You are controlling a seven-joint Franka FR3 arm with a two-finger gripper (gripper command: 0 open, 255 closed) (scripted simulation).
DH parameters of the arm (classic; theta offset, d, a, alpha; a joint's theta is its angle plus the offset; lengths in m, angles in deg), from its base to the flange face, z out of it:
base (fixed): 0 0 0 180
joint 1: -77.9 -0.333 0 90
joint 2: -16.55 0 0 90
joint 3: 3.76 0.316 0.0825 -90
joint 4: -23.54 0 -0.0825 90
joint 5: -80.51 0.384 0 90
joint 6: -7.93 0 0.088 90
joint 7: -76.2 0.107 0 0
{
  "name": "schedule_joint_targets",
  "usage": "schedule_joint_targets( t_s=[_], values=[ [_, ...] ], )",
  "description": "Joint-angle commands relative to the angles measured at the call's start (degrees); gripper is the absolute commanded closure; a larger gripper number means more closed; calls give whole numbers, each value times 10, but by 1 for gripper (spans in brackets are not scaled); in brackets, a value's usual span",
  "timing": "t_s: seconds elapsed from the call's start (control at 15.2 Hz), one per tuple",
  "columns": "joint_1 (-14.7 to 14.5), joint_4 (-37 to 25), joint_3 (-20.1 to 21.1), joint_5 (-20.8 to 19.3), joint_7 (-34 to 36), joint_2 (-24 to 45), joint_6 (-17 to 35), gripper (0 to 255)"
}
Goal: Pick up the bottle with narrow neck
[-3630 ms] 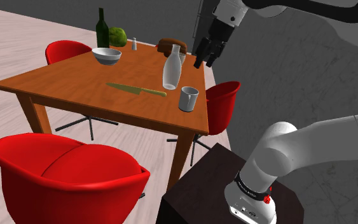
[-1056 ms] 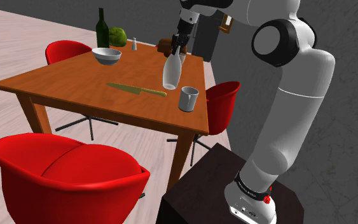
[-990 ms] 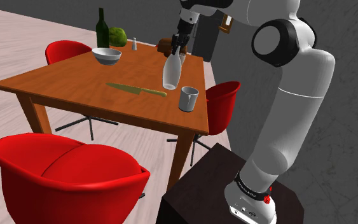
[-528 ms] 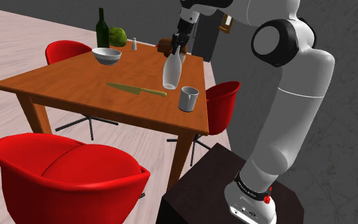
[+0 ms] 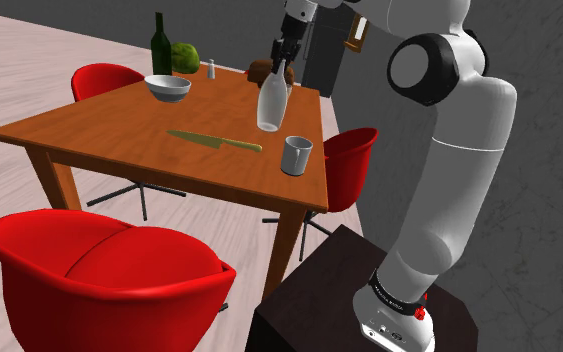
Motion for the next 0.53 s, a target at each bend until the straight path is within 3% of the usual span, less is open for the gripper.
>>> schedule_joint_targets(
  t_s=[0.0,0.33,0.46],
  values=[
    [2,-27,0,2,1,7,-20,255],
    [11,-110,-1,11,3,36,-74,255],
    [12,-113,-1,11,3,37,-76,255]
  ],
)
